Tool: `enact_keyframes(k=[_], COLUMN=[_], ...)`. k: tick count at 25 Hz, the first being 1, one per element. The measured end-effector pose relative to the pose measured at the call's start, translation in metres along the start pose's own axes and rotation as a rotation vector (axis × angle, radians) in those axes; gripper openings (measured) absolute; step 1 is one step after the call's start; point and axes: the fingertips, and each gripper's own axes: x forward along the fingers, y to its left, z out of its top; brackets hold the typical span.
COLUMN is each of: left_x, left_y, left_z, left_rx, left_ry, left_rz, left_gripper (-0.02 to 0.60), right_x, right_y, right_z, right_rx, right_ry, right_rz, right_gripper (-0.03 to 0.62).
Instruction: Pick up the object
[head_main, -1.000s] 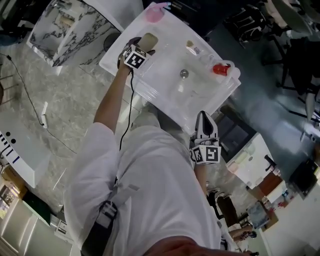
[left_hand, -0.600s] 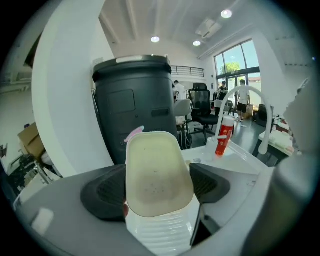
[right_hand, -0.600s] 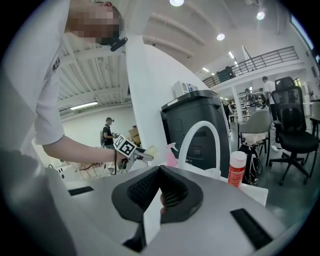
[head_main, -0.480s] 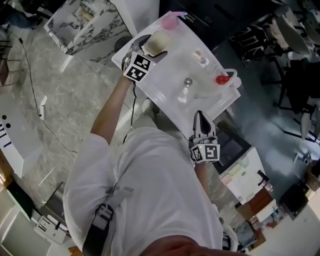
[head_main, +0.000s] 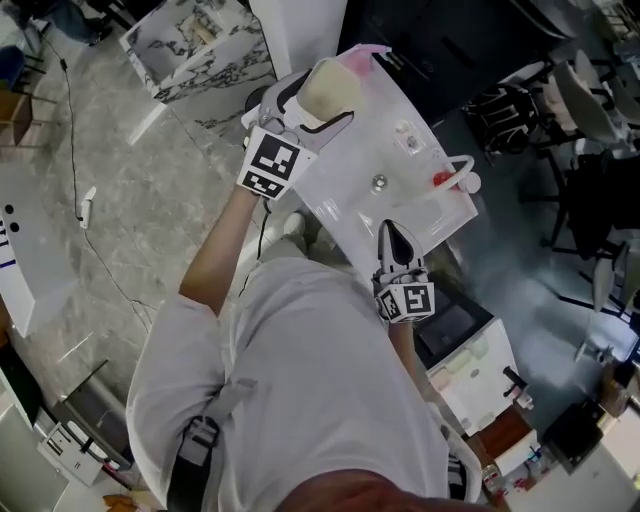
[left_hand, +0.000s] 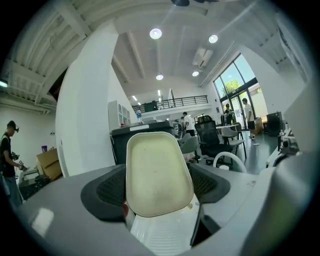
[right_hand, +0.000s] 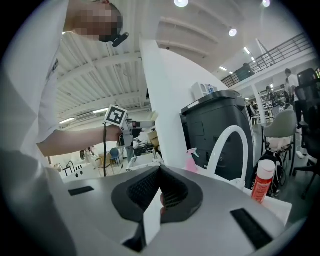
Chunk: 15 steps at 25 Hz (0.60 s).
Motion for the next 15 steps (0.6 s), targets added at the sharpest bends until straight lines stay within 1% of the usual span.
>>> enact_keyframes(k=[4, 7, 11, 15], left_x=[-0.025, -0.039, -0.053, -0.062], left_y=[0.001, 0.002, 0.003, 0.007], left_z=[0.035, 0.051, 0.061, 0.063], left_rx=[-0.003, 0.005, -0.009, -0.056], left_ry=[-0.056, -0.079, -0.090, -0.088], left_rz=[0.045, 0.076, 0.098, 0.094], left_gripper=[0.390, 0.390, 0.390, 0.388], right_x=[0.003, 0.007, 0.014, 0.018], right_y=[0.003, 0.005, 0.009, 0.013], right_z=[0.002, 0.001, 0.003, 0.009], right_rx=[-0.010, -0.013, -0.020, -0.016], right_ry=[-0.001, -0.002, -0.007, -0.019], right_rz=[0.038, 0.062, 0.089, 0.096], right_gripper=[0.003, 0.003, 0.003, 0.003])
